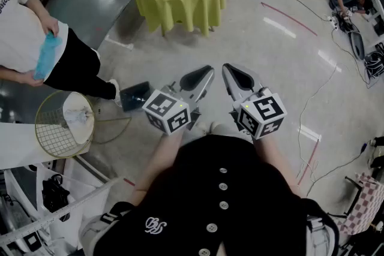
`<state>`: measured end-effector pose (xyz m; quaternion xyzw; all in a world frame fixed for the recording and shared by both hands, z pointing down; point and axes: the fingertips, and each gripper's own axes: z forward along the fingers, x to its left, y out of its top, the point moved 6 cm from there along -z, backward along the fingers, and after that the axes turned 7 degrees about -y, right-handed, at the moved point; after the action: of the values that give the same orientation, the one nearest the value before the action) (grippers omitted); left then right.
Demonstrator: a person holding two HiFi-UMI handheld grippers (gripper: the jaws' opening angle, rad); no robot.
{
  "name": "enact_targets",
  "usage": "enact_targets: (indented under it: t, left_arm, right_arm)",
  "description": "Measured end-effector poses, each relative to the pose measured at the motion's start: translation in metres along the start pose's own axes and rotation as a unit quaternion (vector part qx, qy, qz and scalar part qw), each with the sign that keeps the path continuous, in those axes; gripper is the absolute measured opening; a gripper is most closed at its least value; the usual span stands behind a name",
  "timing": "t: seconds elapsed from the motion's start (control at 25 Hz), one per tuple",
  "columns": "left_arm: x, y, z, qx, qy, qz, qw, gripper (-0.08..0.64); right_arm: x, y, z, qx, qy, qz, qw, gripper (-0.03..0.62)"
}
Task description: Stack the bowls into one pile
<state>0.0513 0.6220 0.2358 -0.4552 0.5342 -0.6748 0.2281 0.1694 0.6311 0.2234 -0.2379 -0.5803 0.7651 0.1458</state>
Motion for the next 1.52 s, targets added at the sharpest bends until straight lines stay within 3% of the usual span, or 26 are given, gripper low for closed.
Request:
enact_targets:
  t: [0.56,0.8,1.32,1.52]
  left_arm:
    - [0.007,-0.006,0.000,0.017,0.002,0.004,0.9998,0.040]
    - [0.014,-0.008,-0.005,0.020,0.008,0.005,0.9997,0.040]
    - [0.031,-0.007,-0.024,0.011,-0.004,-0.006,0.9999,0.040]
    - [0.054,-0.008,-0.018,0.008,-0.001,-0.013,0.9999,0.040]
  right_arm:
    - [0.006,-0.004,0.009,0.017,0.007,-0.008,1.000,0.000]
    - [0.007,-0.006,0.013,0.013,0.007,0.013,1.000,0.000]
    - [0.018,-0.019,0.021,0.012,-0.026,0.058,0.998,0.000]
    - [0.010,-0.022,0.040,0.019,-0.041,0.049,0.998,0.000]
